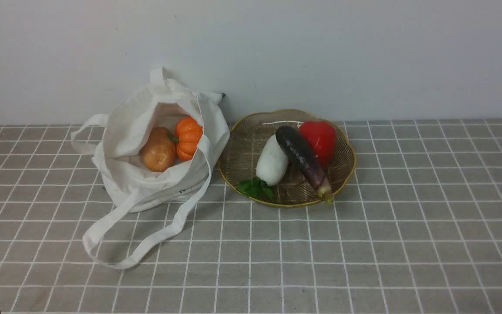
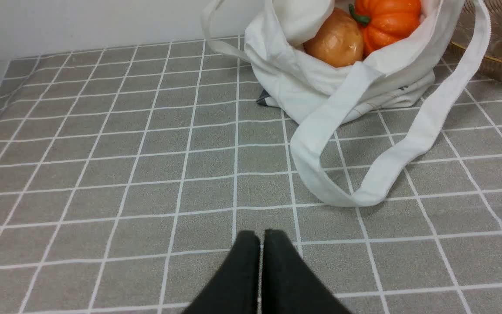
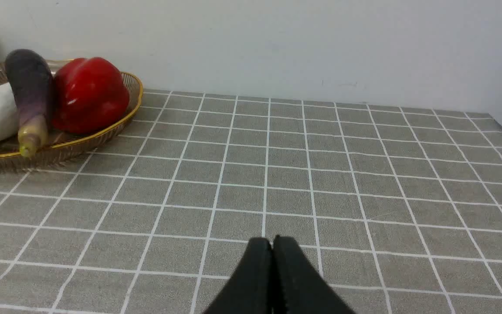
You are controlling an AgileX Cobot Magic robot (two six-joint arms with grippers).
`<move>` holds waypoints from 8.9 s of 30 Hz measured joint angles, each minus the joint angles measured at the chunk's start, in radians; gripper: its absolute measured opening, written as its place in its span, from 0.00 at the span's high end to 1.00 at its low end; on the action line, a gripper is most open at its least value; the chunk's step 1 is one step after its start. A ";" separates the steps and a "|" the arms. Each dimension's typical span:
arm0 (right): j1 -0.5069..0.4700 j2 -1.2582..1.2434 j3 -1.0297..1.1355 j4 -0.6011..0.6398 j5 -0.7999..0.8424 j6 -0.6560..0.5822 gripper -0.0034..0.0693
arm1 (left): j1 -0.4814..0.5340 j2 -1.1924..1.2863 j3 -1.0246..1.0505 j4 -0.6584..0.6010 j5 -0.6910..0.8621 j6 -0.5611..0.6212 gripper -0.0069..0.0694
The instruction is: Take vegetables from bag on grey coffee tablecloth place on plate.
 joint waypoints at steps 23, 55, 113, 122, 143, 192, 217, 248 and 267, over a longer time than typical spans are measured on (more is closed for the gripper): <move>0.000 0.000 0.000 0.000 0.000 0.002 0.97 | 0.000 0.000 0.000 0.000 0.001 0.000 0.91; 0.000 0.000 0.000 0.000 0.000 0.003 0.97 | 0.000 0.000 0.000 -0.185 0.001 -0.131 0.91; 0.000 0.000 0.000 0.000 0.000 0.003 0.97 | -0.048 2.046 -1.532 -0.539 0.349 0.332 0.50; 0.000 0.000 0.000 0.000 0.000 0.033 0.97 | -0.048 2.084 -1.576 -0.360 0.259 0.284 0.19; 0.000 0.000 0.000 0.000 0.000 0.033 0.97 | -0.050 2.190 -1.583 -0.367 0.056 0.237 0.20; 0.000 0.000 0.000 0.000 0.000 0.033 0.97 | -0.436 2.002 -1.748 -0.634 0.547 0.312 0.25; 0.000 0.000 0.000 0.000 0.000 0.033 0.97 | -0.464 2.227 -1.862 -0.523 0.306 0.297 0.25; 0.000 0.000 0.000 0.000 0.000 0.033 0.97 | -0.446 2.007 -2.239 -0.204 0.806 0.249 0.58; 0.000 0.000 0.000 0.000 0.000 0.033 0.97 | -0.443 1.170 -1.519 0.014 0.865 0.143 0.92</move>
